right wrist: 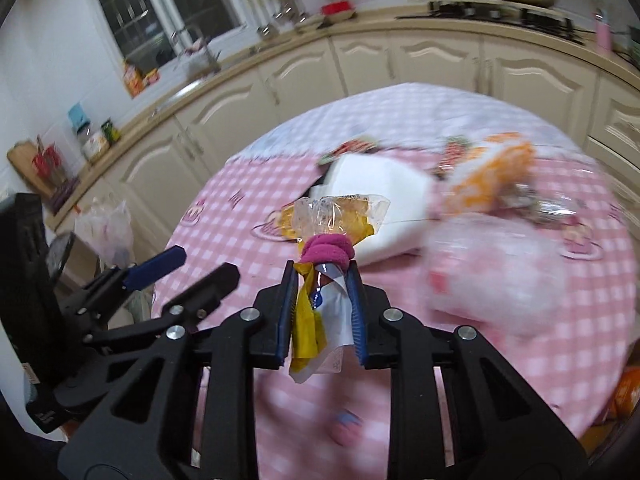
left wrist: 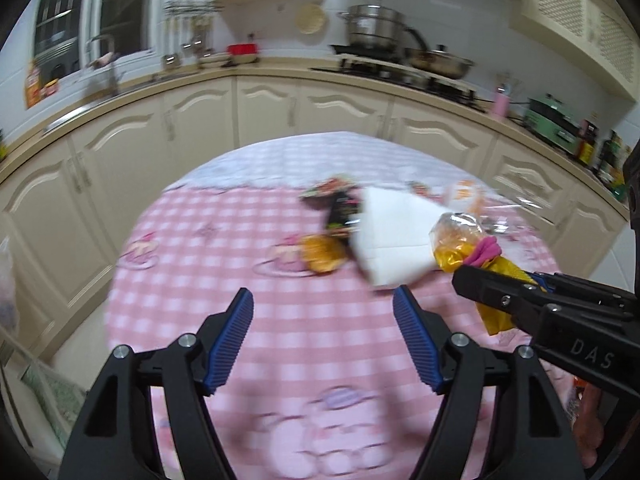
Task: Collect trash
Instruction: 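Grasp the yellow-pink wrapper bag with the right gripper and lift it, then grasp the clear plastic bag with the left gripper while the right gripper holds the wrapper bag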
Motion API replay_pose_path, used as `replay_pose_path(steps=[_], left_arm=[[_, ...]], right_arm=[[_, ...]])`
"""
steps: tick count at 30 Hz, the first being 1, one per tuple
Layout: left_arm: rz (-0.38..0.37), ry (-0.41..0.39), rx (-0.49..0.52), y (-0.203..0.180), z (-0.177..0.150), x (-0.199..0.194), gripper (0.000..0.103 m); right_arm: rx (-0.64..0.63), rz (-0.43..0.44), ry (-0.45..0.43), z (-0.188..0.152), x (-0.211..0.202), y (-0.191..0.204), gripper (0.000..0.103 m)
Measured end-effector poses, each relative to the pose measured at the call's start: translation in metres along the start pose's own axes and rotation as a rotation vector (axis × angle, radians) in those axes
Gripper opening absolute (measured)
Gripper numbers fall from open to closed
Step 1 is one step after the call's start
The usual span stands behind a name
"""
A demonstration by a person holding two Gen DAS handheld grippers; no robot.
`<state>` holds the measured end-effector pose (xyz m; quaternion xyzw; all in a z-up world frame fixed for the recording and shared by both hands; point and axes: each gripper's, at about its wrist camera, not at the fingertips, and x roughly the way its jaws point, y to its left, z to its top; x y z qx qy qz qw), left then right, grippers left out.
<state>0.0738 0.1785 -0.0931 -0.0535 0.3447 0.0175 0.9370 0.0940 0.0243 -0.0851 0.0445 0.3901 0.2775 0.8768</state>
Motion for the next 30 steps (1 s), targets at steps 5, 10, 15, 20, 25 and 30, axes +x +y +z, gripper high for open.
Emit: replay_pose_path(steps=[5, 10, 15, 20, 25, 30], left_arm=[[-0.080, 0.003, 0.067, -0.049, 0.006, 0.005, 0.076], [-0.142, 0.016, 0.127, -0.097, 0.010, 0.014, 0.081], [-0.169, 0.060, 0.138, -0.130, 0.012, 0.031, 0.083], [-0.174, 0.120, 0.146, -0.156, 0.016, 0.054, 0.084], [-0.061, 0.138, 0.168, -0.171, 0.015, 0.076, 0.086], [-0.022, 0.173, 0.171, -0.173, 0.015, 0.094, 0.086]], right_arm=[[0.079, -0.062, -0.069, -0.006, -0.041, -0.043, 0.024], [0.152, -0.118, -0.111, -0.016, -0.070, -0.081, 0.024], [0.212, -0.158, -0.130, -0.026, -0.088, -0.115, 0.024], [0.272, -0.181, -0.133, -0.035, -0.097, -0.144, 0.024], [0.326, -0.170, -0.118, -0.041, -0.091, -0.166, 0.024], [0.358, -0.155, -0.090, -0.043, -0.080, -0.180, 0.024]])
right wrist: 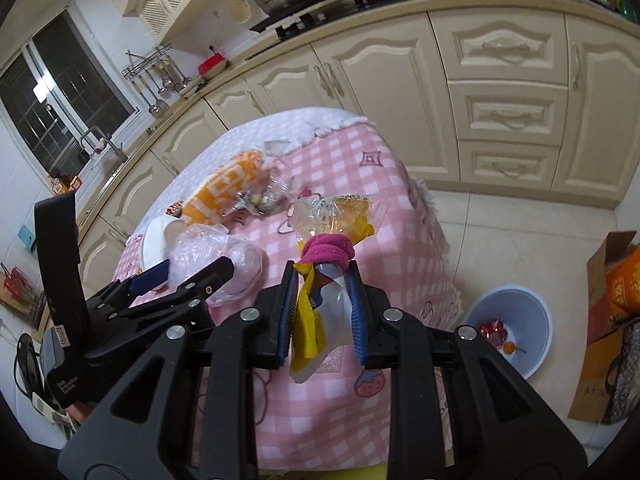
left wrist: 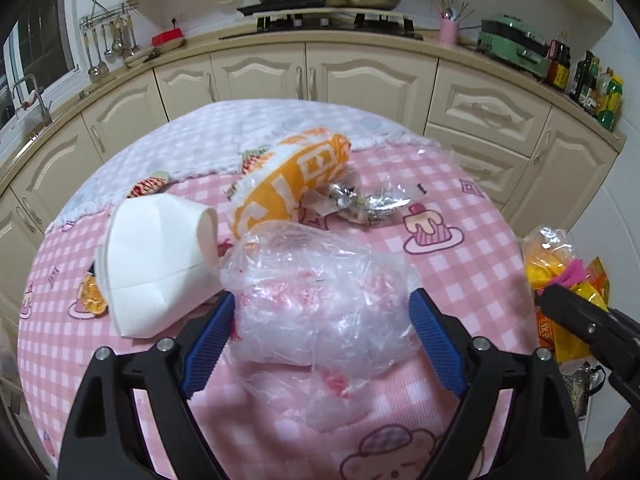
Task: Collect trash
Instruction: 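Grasp the clear plastic bag with the left gripper while the right gripper holds the wrapper bag, then carry both bags over the blue bucket and open the left gripper to drop the plastic bag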
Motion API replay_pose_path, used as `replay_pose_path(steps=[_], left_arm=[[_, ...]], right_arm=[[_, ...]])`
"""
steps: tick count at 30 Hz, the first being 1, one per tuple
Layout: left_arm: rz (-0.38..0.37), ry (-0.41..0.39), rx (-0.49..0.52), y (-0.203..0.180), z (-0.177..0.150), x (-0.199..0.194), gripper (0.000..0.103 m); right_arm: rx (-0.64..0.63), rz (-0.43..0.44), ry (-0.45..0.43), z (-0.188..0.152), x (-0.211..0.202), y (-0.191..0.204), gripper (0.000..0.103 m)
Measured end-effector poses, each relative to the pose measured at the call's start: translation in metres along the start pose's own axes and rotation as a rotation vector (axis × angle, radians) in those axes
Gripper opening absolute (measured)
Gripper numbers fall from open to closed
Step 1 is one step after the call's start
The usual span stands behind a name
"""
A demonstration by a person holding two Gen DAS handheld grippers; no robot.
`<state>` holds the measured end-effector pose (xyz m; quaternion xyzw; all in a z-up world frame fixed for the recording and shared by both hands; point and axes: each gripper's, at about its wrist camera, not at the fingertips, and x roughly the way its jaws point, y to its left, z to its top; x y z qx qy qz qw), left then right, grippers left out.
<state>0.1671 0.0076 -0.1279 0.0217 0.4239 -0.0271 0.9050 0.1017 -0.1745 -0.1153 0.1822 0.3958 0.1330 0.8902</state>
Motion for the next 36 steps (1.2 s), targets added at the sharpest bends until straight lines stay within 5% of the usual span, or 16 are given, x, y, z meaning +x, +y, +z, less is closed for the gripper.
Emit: replay_pose_path(steps=[6, 18, 36], left_arm=[[-0.014, -0.008, -0.016, 0.008, 0.003, -0.001, 0.067], [-0.092, -0.084, 0.055, -0.018, -0.003, -0.041, 0.065], [-0.282, -0.085, 0.302, -0.152, -0.024, -0.059, 0.066]], right_arm=[[0.000, 0.014, -0.001, 0.000, 0.001, 0.000, 0.024], [0.001, 0.003, -0.056, -0.008, -0.034, -0.005, 0.024], [0.149, -0.142, -0.146, -0.033, -0.108, -0.099, 0.024]])
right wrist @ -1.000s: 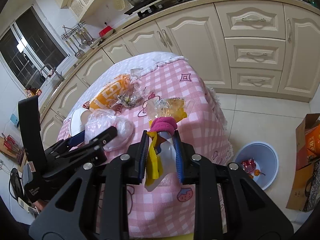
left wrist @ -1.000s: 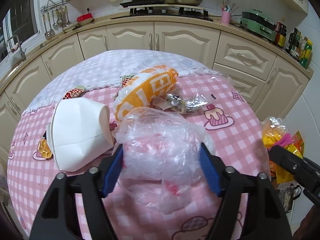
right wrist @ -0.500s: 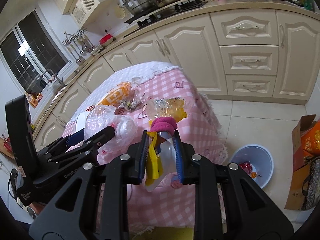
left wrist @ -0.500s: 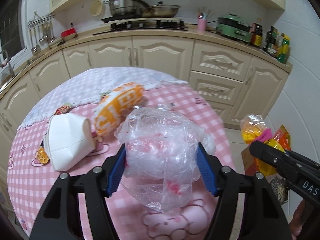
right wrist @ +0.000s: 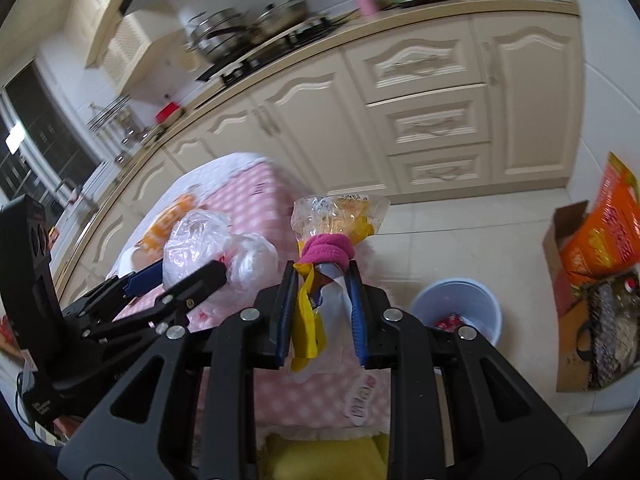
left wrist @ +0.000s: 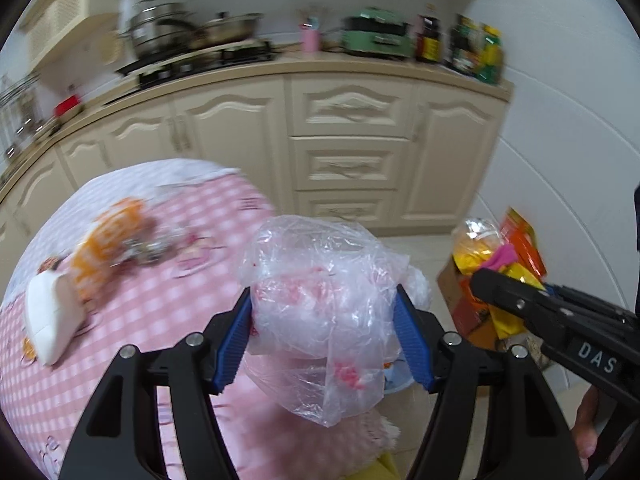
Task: Collect trash
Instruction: 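Carry both bags over the blue bucket and open the left gripper to drop the plastic bag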
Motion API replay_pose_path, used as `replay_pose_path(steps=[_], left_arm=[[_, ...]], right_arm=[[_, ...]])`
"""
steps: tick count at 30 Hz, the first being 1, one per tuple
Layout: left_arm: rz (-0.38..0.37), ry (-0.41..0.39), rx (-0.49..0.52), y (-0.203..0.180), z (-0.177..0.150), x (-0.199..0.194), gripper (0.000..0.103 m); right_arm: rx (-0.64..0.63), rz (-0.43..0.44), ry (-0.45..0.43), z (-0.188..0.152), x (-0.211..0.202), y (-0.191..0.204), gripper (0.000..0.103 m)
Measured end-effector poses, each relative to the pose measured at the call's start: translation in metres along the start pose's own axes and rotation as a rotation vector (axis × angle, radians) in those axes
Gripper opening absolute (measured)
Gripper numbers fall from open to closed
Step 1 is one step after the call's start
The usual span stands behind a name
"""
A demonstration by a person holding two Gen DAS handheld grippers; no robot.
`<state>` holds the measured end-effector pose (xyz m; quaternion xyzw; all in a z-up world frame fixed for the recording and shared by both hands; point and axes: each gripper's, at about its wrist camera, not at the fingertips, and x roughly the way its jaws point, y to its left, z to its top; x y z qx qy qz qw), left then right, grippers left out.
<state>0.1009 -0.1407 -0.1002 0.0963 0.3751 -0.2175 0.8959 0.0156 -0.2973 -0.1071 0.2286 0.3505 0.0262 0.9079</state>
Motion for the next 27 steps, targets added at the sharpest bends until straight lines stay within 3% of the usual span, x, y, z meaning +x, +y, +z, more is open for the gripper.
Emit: replay_pose_path(steps=[7, 17, 22, 27], left_arm=[[-0.086, 0.073, 0.103, -0.058, 0.004, 0.042, 0.066], [-0.130, 0.167, 0.164, -0.111, 0.014, 0.111, 0.067], [-0.179, 0.133, 0.203, -0.121, 0.015, 0.122, 0.079], [-0.116, 0.165, 0.189, -0.120, 0.012, 0.134, 0.083]], right_arm=[[0.106, -0.086, 0.016, -0.004, -0.002, -0.063, 0.024], [0.216, -0.160, 0.062, -0.008, 0.009, -0.127, 0.024], [0.244, -0.166, 0.077, -0.006, 0.017, -0.145, 0.024], [0.263, -0.168, 0.085, -0.011, 0.019, -0.151, 0.024]])
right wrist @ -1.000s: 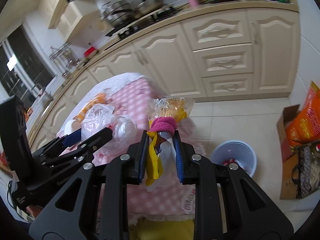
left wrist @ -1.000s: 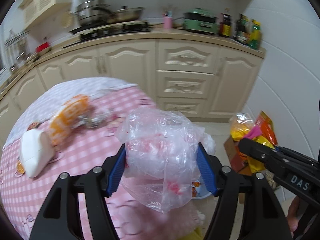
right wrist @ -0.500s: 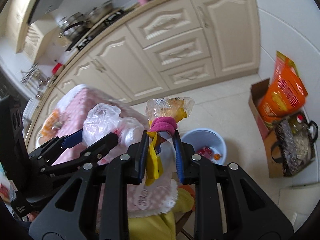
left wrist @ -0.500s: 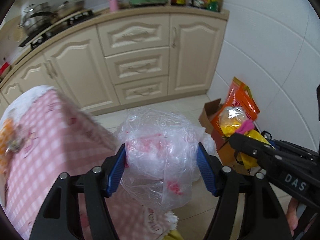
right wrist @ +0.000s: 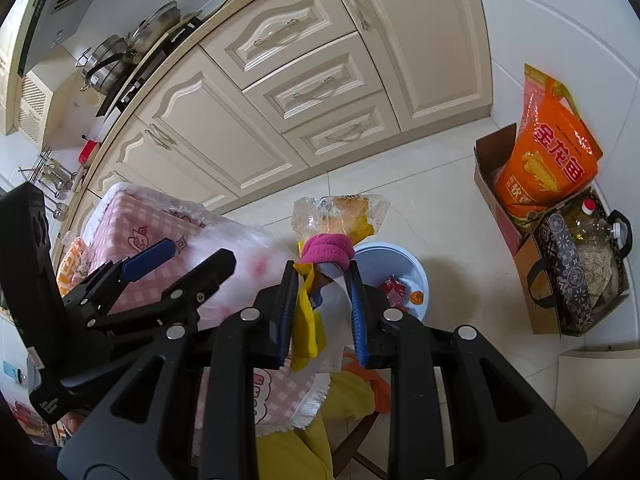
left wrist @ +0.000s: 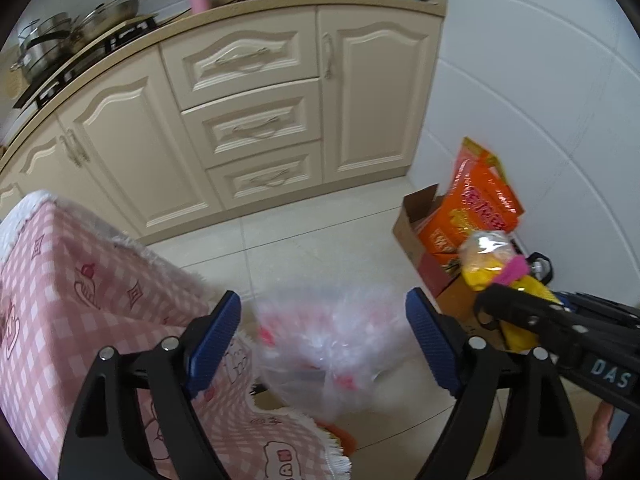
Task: Collect trash
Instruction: 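Carry both bags over the blue bucket and open the left gripper to drop the plastic bag, then open the right gripper to drop the wrapper bag into the bucket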
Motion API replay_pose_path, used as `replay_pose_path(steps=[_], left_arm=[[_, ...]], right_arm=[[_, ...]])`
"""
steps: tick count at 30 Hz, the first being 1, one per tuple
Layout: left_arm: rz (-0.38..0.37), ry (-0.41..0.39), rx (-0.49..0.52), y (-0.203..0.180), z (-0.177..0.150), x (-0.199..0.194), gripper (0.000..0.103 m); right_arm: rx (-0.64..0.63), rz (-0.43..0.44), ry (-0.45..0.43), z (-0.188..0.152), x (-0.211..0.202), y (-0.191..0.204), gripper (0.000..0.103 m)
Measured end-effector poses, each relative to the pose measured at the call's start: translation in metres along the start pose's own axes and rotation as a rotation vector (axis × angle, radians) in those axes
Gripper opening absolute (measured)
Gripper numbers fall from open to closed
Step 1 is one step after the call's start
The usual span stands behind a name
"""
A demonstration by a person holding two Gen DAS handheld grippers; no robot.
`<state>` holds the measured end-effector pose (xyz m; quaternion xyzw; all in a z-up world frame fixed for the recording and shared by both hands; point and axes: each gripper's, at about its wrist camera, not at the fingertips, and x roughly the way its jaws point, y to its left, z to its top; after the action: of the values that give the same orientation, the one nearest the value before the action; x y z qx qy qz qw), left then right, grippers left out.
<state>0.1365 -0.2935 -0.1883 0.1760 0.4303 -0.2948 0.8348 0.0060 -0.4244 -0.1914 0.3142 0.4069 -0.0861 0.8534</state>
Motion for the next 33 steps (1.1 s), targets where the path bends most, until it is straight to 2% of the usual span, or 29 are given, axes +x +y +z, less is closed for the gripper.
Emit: replay_pose_path(steps=[12, 19, 24, 26, 28, 33], left_arm=[[0.026, -0.003, -0.027, 0.015, -0.002, -0.009, 0.083], [0.079, -0.015, -0.083, 0.040, -0.002, -0.023, 0.083], [0.081, -0.024, -0.126, 0.058, -0.002, -0.028, 0.083], [0.074, -0.019, -0.151, 0.065, -0.001, -0.027, 0.083], [0.072, -0.016, -0.167, 0.069, -0.002, -0.026, 0.083], [0.064, -0.016, -0.166, 0.071, -0.002, -0.025, 0.083]], right_arm=[[-0.038, 0.018, 0.038, -0.001, 0.014, 0.015, 0.024], [-0.094, 0.048, 0.059, 0.005, 0.026, 0.041, 0.025], [-0.103, 0.041, 0.060, 0.010, 0.029, 0.052, 0.027], [-0.111, 0.039, 0.054, 0.011, 0.027, 0.056, 0.032], [-0.122, 0.012, 0.028, 0.011, 0.022, 0.059, 0.072], [-0.130, -0.001, 0.023, 0.012, 0.021, 0.062, 0.073]])
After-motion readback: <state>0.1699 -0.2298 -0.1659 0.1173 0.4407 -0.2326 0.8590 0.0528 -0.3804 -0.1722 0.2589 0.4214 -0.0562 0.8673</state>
